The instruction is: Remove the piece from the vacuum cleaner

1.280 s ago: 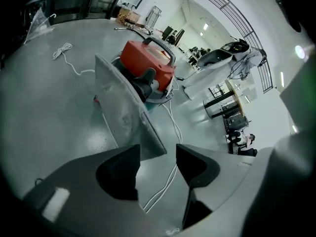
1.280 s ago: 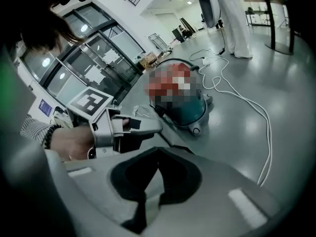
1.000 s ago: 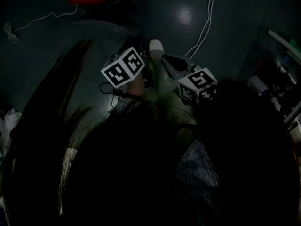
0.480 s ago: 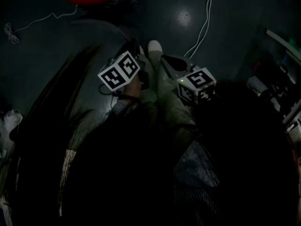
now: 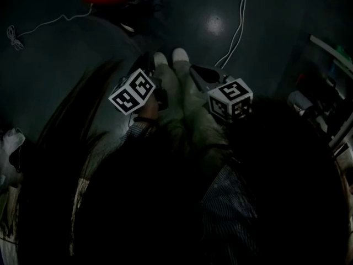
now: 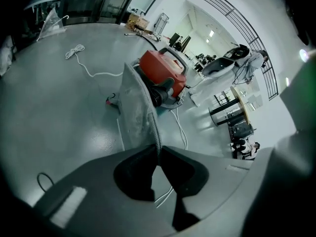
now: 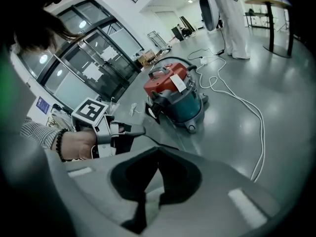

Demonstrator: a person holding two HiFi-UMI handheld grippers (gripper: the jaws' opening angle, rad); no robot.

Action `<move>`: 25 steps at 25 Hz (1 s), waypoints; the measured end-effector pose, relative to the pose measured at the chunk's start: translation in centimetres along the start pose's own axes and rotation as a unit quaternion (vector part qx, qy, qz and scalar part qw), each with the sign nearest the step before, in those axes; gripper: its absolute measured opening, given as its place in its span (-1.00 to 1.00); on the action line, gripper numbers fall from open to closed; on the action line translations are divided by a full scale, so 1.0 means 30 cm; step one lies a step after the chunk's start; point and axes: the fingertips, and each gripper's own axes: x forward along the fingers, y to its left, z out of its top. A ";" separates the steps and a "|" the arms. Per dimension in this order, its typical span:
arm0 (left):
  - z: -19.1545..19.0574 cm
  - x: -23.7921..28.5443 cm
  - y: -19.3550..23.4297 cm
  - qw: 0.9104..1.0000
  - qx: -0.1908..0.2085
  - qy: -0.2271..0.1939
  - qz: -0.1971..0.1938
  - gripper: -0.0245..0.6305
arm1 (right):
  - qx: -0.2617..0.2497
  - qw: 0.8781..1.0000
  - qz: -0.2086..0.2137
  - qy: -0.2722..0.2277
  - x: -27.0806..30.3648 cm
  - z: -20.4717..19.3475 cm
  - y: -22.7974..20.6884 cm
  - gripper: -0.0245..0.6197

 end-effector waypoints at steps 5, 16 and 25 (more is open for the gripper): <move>-0.005 -0.052 0.032 0.999 -0.036 -0.017 0.001 -0.82 | -0.010 1.000 0.002 -0.005 -0.022 0.021 0.018 -0.92; 0.015 -0.276 -0.143 0.997 -0.035 -0.049 -0.051 -0.83 | -0.060 0.998 0.001 -0.023 -0.155 0.153 0.090 -0.92; 0.140 -0.767 -0.377 0.992 0.021 -0.076 -0.098 -0.82 | -0.064 0.995 0.012 -0.072 -0.488 0.291 0.339 -0.92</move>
